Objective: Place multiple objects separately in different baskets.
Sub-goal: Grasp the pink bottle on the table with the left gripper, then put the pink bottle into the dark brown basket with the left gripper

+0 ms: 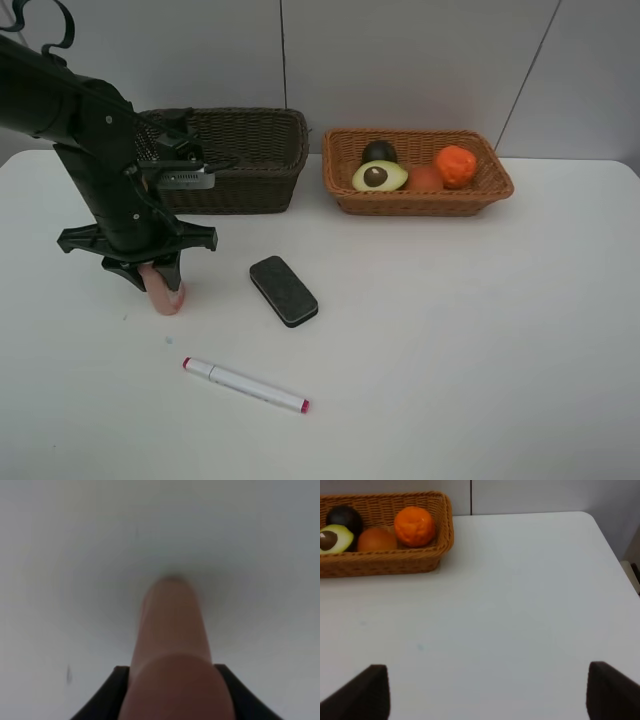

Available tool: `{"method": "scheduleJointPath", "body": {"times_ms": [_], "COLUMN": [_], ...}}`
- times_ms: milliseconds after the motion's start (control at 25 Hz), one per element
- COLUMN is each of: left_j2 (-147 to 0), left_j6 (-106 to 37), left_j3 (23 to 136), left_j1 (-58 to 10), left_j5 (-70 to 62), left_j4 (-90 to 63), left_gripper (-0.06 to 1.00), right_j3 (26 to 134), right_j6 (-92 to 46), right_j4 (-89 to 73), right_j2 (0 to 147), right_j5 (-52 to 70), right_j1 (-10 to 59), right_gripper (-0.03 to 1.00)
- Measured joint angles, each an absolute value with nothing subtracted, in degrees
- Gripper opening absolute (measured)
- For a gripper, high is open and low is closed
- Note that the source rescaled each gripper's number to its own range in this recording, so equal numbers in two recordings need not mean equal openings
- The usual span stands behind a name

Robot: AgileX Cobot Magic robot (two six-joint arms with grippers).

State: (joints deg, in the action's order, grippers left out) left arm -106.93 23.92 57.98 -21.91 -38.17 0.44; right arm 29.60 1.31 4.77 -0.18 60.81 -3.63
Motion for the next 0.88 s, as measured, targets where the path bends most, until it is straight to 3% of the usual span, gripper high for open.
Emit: {"method": "scheduleJointPath", "body": {"times_ms": [240, 480, 880], "left_j2": [-99.4, -92.1, -98.5], "left_j6": [23.9, 22.8, 17.6], "left_j3": [60.8, 70.3, 88.5], "left_j1": [-21.9, -21.9, -21.9], "left_j5": [-43.6, -48.9, -48.5], "left_j4": [0.0, 0.4, 5.1], "left_gripper": [0.28, 0.28, 0.28], "right_j3": [29.6, 29.6, 29.6], "right_j6": [1.3, 1.3, 1.3], "right_j4": [4.8, 4.8, 4.8], "right_j2": [-0.2, -0.2, -0.2], "right_j5": [60.8, 60.8, 60.8], "right_j1": [-3.6, -3.6, -3.6], "right_gripper": [0.94, 0.94, 0.94]}}
